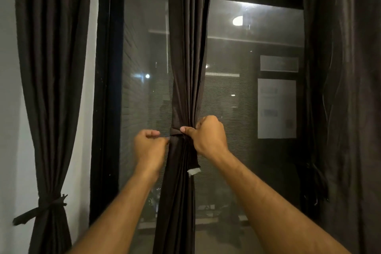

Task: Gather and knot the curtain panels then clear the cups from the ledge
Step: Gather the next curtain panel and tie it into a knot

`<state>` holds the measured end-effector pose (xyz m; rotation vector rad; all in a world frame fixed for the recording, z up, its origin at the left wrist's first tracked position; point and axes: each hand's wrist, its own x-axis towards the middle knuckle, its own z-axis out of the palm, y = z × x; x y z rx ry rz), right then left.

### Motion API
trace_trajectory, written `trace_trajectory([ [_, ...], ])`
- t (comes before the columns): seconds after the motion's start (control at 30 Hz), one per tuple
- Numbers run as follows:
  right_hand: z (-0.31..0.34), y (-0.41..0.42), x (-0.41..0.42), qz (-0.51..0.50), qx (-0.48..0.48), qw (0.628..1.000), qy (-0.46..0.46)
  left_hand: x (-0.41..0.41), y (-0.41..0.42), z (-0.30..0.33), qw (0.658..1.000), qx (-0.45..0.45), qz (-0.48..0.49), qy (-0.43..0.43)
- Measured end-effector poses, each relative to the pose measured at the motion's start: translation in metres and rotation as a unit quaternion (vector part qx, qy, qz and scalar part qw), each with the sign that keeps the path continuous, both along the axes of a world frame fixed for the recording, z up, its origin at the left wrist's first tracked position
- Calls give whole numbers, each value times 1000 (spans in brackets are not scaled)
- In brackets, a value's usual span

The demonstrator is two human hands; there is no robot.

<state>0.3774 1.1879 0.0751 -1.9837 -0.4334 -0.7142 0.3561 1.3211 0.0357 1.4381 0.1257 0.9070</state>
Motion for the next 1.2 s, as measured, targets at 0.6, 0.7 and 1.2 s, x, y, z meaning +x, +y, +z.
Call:
trace_trajectory([
  [0.6,-78,26,-33,172,256,948,79,-22,17,-23,960,-103,-260,8],
  [0.7,-85,28,-27,155,219,962,49,-25,25,-24,938,-116,-328,2],
  [1.2,-76,33,-20,275,266,914,137,-21,49,-36,977,131,-170,-8],
])
